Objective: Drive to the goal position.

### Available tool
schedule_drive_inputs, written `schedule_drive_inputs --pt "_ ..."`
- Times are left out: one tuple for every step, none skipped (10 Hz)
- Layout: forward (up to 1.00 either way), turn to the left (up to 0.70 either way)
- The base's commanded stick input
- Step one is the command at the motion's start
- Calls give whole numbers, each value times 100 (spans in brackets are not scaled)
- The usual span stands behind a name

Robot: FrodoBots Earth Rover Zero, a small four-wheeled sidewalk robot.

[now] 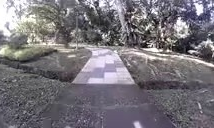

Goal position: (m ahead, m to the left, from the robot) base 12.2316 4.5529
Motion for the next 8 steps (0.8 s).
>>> schedule_drive_inputs --pt "50 0" --pt "50 0" --pt "50 0" --pt "50 0" --pt "50 0" --pt "50 0" --pt "50 0" --pt "50 0"
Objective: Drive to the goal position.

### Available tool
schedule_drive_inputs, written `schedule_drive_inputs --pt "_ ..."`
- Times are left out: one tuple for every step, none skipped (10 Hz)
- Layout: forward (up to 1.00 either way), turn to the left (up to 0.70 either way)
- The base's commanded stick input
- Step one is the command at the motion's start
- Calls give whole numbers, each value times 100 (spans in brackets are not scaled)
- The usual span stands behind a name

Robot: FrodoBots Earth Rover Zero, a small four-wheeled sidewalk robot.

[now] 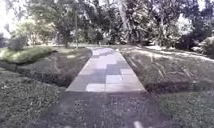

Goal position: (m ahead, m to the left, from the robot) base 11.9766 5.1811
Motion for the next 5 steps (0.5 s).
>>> schedule_drive_inputs --pt "50 0" --pt "50 0" --pt "50 0" --pt "50 0" --pt "50 0"
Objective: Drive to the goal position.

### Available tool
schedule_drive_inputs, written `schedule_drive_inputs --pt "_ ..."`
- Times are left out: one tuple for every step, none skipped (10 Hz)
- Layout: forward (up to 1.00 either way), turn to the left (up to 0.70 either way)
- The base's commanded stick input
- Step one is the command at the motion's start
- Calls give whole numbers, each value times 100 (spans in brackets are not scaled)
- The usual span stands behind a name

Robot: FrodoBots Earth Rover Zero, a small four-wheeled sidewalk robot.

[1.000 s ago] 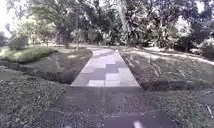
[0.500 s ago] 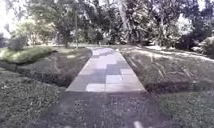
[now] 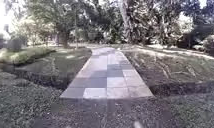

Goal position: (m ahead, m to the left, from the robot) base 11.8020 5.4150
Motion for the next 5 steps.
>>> schedule_drive_inputs --pt "50 0" --pt "50 0" --pt "50 0" --pt "50 0" --pt "50 0"
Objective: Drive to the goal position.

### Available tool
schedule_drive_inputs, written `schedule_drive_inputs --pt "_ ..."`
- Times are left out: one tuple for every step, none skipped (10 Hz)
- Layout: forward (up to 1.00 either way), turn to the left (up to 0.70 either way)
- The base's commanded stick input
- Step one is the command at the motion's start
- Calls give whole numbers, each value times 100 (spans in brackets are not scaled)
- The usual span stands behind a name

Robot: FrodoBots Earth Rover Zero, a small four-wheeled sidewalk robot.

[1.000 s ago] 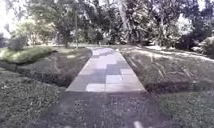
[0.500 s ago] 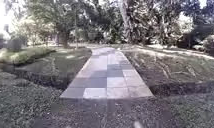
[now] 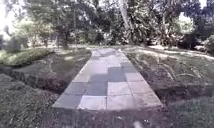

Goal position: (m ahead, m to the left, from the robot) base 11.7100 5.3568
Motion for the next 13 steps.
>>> schedule_drive_inputs --pt "50 0" --pt "50 0" --pt "50 0" --pt "50 0" --pt "50 0" --pt "50 -6" --pt "50 -48" --pt "50 -50" --pt "50 -50" --pt "50 0" --pt "50 0" --pt "50 0" --pt "50 0"
